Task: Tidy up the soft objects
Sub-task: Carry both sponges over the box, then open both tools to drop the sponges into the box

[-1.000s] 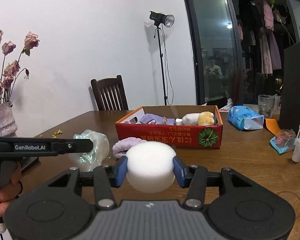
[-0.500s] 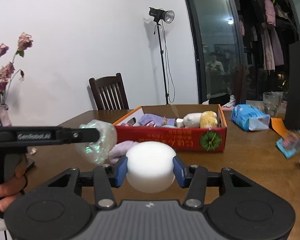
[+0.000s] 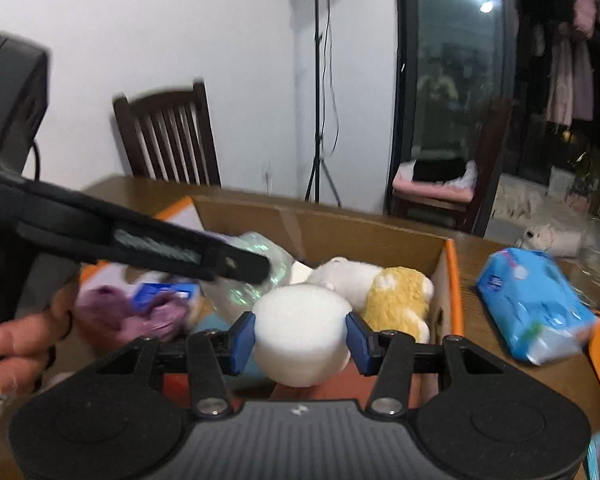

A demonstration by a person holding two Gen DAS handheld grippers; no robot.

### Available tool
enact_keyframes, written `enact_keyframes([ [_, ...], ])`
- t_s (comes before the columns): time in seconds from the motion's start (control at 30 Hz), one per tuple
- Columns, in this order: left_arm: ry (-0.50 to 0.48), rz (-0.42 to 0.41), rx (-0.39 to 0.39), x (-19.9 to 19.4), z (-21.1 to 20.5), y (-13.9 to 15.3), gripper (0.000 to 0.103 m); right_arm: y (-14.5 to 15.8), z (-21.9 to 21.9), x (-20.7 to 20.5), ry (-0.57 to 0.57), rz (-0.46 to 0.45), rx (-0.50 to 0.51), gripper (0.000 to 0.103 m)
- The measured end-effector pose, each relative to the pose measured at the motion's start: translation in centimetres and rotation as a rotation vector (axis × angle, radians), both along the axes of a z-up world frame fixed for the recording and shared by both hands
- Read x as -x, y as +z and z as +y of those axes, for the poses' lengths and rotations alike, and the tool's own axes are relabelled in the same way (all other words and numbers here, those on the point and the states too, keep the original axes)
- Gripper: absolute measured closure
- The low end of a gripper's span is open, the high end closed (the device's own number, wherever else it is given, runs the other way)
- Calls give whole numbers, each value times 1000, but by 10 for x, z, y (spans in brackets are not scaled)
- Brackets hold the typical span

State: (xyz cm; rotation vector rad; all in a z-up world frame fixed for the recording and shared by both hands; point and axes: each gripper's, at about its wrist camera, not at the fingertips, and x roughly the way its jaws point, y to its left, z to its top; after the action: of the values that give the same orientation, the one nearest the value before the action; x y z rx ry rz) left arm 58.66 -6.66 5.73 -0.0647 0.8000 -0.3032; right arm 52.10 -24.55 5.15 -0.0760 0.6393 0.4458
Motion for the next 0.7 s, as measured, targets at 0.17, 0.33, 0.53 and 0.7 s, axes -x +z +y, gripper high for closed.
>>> enact_keyframes([
  [0.17,32,75,-50,-41,0,-29,68,-21,10,-55,8,93,23,55],
  [0.33,-17,97,-83,-39,-2,-33,60,-36,20,-69,26,197,57,54],
  [0.53,-41,89,-60,-26,1,-17,30,-27,12,-66,0,215,54,49],
  [0.7,-17,-14,-66,17,20,40,27,25,-10,-31,-21,140,16,47],
])
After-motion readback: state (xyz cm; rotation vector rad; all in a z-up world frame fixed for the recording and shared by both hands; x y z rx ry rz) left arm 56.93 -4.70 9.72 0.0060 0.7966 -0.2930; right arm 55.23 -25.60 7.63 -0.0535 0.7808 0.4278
